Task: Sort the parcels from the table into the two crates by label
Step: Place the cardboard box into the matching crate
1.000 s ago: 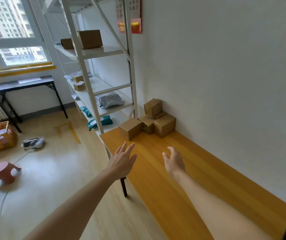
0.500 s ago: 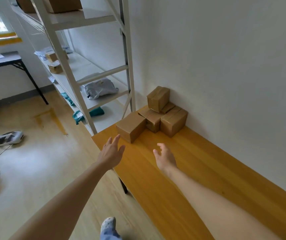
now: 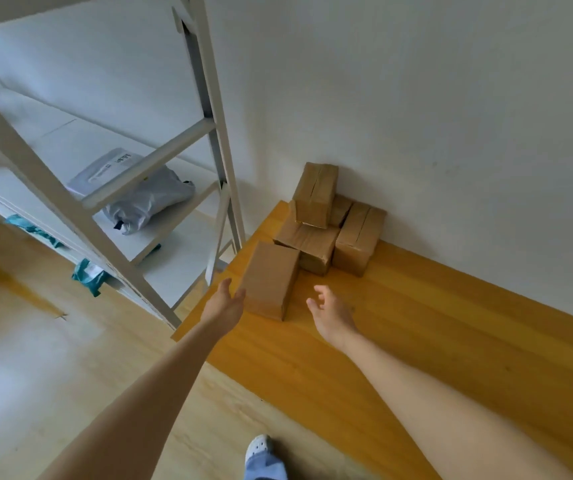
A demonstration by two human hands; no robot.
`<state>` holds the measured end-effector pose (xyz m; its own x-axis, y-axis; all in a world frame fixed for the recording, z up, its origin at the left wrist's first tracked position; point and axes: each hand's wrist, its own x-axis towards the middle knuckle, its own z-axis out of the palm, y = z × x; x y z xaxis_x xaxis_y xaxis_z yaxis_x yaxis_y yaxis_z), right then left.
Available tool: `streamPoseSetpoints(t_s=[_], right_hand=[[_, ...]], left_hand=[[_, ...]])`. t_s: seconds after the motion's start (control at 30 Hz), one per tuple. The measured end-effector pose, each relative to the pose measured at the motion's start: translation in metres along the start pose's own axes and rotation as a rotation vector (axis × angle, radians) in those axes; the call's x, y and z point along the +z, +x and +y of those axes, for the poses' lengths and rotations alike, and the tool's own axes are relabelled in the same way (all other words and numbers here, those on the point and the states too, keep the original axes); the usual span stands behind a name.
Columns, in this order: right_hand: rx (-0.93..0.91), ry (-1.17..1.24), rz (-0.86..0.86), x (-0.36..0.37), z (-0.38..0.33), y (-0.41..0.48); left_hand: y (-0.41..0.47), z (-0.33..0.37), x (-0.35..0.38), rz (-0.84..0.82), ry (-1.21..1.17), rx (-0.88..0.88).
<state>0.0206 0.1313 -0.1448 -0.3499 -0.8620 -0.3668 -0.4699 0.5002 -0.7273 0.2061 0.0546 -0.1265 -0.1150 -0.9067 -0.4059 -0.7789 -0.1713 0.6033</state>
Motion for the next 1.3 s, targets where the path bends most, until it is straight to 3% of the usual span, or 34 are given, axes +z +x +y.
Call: streamPoseSetpoints(t_s=[0.2, 0.57, 0.83, 1.3], right_hand=[[0.134, 0.094, 0.05, 0.028, -0.021, 0.029], [0.162, 0.247, 0.055, 0.067, -0.033, 0.059], [0.186, 0.304, 0.085, 0.072, -0.04, 0.058], [0.223, 0.618, 0.181, 0.036, -0.025, 0.009]], left_hand=[[0.051, -0.019, 0.002, -0.167, -0.196, -0.08], [0.111, -0.051, 0.018, -0.348, -0.458, -0.274], [0.116, -0.046, 0.025, -0.348, -0.568, -0.317], [0.073, -0.011, 0.014, -0.597, -0.685, -0.141]])
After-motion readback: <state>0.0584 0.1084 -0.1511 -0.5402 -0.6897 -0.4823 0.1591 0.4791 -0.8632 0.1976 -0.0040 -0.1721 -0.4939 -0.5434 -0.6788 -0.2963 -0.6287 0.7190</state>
